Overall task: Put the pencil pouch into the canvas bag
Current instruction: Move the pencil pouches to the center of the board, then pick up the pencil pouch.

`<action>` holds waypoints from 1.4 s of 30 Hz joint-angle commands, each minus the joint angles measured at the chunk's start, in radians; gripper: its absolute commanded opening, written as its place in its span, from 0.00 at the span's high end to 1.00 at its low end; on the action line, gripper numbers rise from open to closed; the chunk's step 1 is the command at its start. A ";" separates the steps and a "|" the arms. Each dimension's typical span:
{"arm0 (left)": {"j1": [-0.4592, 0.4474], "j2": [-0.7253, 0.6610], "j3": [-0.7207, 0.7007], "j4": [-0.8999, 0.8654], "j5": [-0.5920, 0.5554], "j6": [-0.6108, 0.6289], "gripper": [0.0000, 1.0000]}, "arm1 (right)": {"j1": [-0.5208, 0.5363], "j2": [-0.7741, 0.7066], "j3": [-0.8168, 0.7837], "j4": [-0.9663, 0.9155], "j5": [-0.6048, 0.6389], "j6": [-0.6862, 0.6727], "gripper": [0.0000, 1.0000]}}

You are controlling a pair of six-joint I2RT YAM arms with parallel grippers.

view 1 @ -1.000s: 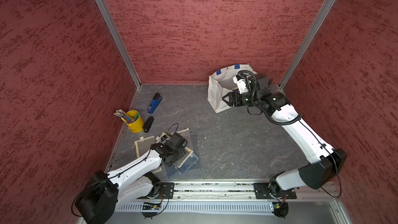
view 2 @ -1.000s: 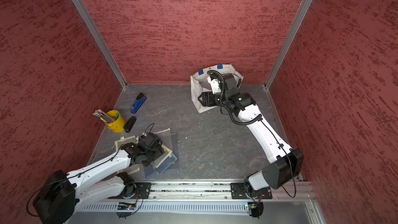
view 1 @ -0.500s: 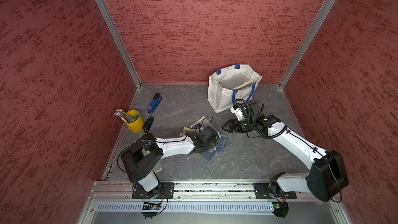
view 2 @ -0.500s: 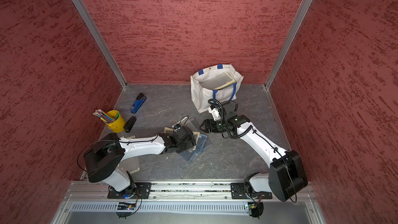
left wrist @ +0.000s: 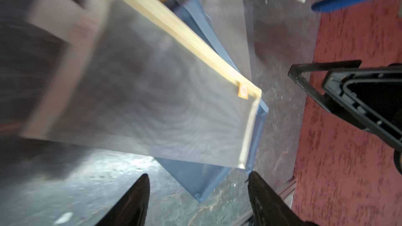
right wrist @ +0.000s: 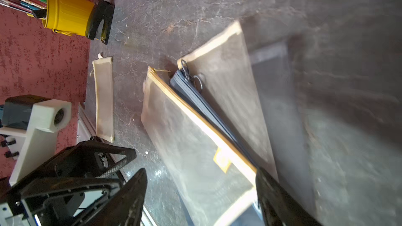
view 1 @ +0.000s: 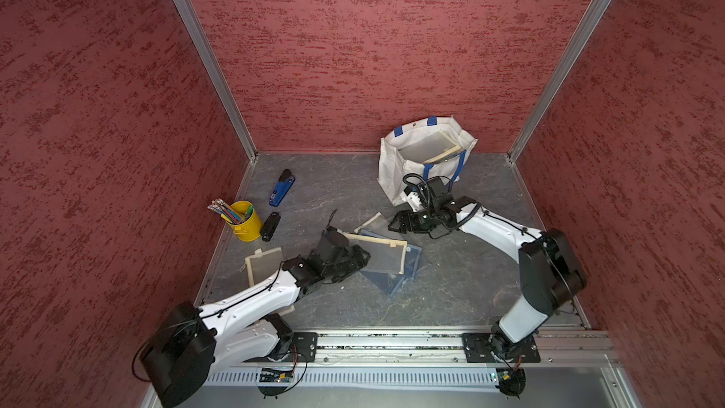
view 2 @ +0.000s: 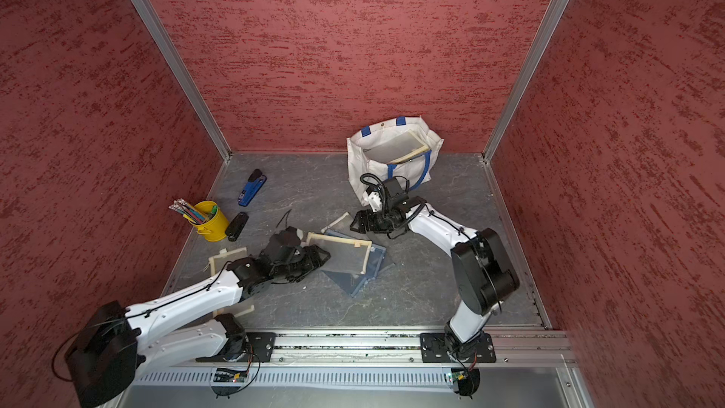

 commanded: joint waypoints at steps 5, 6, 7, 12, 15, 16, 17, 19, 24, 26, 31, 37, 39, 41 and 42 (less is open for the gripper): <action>0.157 -0.042 -0.100 0.029 0.156 0.014 0.28 | 0.065 0.185 0.174 -0.032 0.007 -0.067 0.26; 0.159 -0.024 -0.104 0.057 0.165 0.014 0.28 | 0.068 0.200 0.179 -0.033 0.008 -0.067 0.27; 0.160 0.004 -0.106 0.090 0.173 0.014 0.28 | 0.072 0.219 0.185 -0.036 0.009 -0.067 0.28; 0.166 0.163 -0.108 0.277 0.194 -0.002 0.28 | 0.088 0.235 0.165 -0.044 0.012 -0.069 0.34; 0.172 0.243 -0.091 0.351 0.192 0.000 0.29 | 0.091 0.212 0.122 -0.040 0.013 -0.066 0.37; 0.174 0.264 -0.082 0.368 0.191 0.001 0.29 | 0.093 0.199 0.108 -0.041 0.014 -0.065 0.38; 0.176 0.278 -0.073 0.378 0.189 0.004 0.30 | 0.094 0.186 0.093 -0.041 0.014 -0.064 0.39; 0.176 0.299 -0.052 0.379 0.186 0.016 0.32 | 0.097 0.163 0.072 -0.039 0.009 -0.060 0.41; 0.175 0.326 -0.016 0.381 0.186 0.036 0.38 | 0.116 0.128 0.033 -0.023 -0.026 -0.038 0.44; 0.174 0.332 -0.005 0.380 0.186 0.040 0.42 | 0.124 0.119 0.015 -0.006 -0.035 -0.024 0.45; 0.148 0.327 0.061 0.317 0.175 0.084 0.56 | 0.133 0.092 -0.009 0.037 -0.047 0.020 0.46; 0.135 0.318 0.100 0.232 0.156 0.116 0.55 | 0.139 0.080 -0.016 0.049 -0.043 0.028 0.47; 0.140 0.318 0.096 0.220 0.154 0.118 0.39 | 0.139 0.080 -0.022 0.058 -0.043 0.031 0.47; 0.145 0.314 0.097 0.187 0.145 0.126 0.25 | 0.138 0.082 -0.029 0.068 -0.043 0.036 0.48; 0.150 0.312 0.101 0.154 0.140 0.131 0.20 | 0.139 0.084 -0.033 0.076 -0.043 0.041 0.48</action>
